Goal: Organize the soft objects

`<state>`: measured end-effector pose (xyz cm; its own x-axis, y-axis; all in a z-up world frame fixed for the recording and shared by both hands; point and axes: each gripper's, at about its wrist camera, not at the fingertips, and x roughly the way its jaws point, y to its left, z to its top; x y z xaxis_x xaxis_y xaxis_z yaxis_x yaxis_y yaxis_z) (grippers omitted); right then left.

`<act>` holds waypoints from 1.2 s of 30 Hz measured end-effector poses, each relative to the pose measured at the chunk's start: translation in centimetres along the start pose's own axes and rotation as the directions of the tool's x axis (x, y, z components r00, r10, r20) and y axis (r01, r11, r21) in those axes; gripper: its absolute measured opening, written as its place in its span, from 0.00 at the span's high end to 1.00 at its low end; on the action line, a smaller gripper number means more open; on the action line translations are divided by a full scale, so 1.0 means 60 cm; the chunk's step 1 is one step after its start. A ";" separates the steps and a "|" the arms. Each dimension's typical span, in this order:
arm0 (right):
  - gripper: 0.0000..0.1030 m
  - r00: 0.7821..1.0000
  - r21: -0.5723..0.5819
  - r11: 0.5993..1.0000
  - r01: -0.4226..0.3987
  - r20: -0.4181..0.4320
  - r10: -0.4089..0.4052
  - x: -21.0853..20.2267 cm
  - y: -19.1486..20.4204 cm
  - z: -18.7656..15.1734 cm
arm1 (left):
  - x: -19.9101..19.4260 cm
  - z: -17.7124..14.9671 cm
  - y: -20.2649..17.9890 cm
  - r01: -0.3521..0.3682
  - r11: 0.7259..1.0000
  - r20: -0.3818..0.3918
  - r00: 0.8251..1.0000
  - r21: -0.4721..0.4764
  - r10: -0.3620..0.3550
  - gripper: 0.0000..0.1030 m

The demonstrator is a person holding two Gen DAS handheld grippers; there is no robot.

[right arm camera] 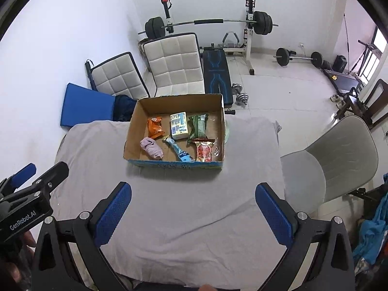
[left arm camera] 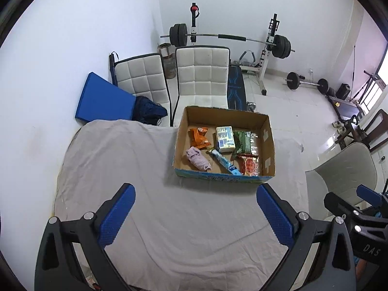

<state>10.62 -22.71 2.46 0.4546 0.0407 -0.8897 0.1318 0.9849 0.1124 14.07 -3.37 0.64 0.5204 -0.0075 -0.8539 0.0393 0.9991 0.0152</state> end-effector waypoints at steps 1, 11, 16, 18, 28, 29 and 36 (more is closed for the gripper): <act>0.00 1.000 0.005 1.000 0.004 0.000 -0.004 0.005 -0.002 0.004 | 0.002 0.002 0.000 -0.003 1.000 0.004 1.000 -0.001 0.003 0.00; 0.00 0.999 0.025 0.999 0.043 0.010 -0.043 0.065 -0.015 0.046 | 0.059 0.027 0.000 -0.036 0.999 0.018 0.999 0.007 0.036 0.00; 0.00 0.997 0.026 0.997 0.077 0.012 -0.077 0.085 -0.019 0.059 | 0.086 0.034 -0.003 -0.069 0.997 0.016 0.997 0.019 0.069 0.00; 0.00 0.997 0.023 0.997 0.079 0.005 -0.079 0.092 -0.020 0.062 | 0.093 0.036 -0.005 -0.069 0.997 0.011 0.998 0.018 0.069 0.00; 0.00 0.996 0.013 0.996 0.086 0.000 -0.086 0.106 -0.016 0.068 | 0.107 0.045 -0.009 -0.061 0.998 0.000 0.998 0.019 0.061 0.00; 0.00 0.996 0.013 0.996 0.084 0.000 -0.084 0.107 -0.014 0.068 | 0.107 0.046 -0.010 -0.061 0.998 -0.001 0.998 0.016 0.061 0.00; 0.00 0.996 0.005 0.996 0.091 -0.001 -0.091 0.108 -0.011 0.065 | 0.107 0.047 -0.014 -0.053 0.998 0.002 0.999 0.018 0.053 0.00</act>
<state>16.91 -23.76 -1.62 0.4401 -0.0487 -0.8967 0.1766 0.9837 0.0333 19.77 -4.36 -3.41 0.5236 0.0452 -0.8508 0.0274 0.9972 0.0698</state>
